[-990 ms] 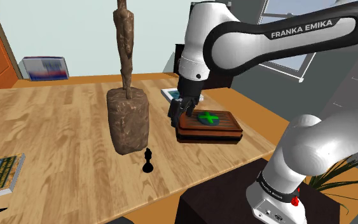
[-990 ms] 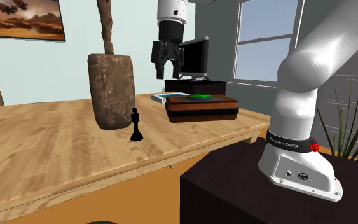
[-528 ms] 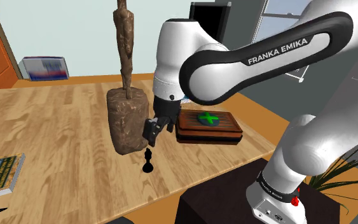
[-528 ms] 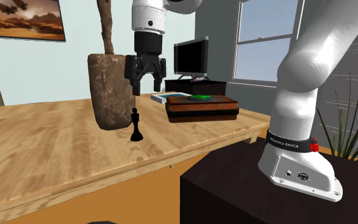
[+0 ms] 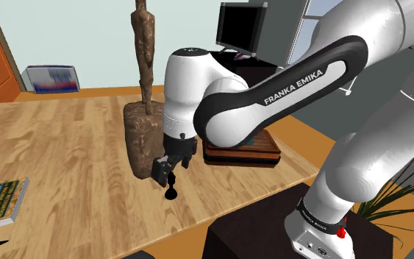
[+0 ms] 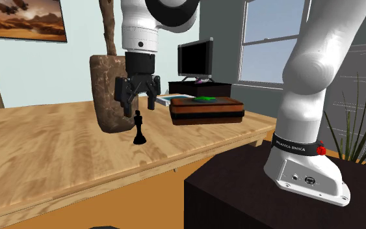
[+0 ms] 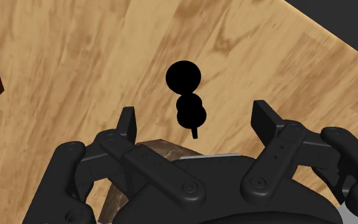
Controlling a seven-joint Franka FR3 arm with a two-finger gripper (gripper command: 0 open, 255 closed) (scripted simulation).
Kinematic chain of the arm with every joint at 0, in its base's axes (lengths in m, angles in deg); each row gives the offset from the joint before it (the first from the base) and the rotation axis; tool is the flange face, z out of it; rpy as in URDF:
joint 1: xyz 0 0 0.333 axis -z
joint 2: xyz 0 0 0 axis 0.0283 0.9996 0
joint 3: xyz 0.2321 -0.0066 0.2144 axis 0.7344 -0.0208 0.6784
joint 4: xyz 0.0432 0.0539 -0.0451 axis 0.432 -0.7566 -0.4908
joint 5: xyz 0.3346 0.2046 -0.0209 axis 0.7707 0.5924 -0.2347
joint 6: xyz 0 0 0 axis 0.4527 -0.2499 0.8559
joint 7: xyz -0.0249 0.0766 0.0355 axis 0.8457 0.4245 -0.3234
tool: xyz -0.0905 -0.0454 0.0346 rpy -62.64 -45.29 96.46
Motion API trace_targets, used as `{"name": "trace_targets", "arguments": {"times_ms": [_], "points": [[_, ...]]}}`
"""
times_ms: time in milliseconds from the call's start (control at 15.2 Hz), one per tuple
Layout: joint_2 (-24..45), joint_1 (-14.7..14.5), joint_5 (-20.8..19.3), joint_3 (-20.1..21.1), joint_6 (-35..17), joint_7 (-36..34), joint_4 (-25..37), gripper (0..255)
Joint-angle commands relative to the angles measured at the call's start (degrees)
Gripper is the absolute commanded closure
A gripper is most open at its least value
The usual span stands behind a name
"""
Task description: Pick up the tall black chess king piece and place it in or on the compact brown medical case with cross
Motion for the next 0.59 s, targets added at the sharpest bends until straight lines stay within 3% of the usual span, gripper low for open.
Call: {"name": "trace_targets", "arguments": {"times_ms": [0,528], "points": [[1.0,0.3,-0.6,0.4,-1.7,-0.5,-0.7,0],[1.4,0.3,-0.8,0.6,-2.2,-0.7,-0.9,0]]}}
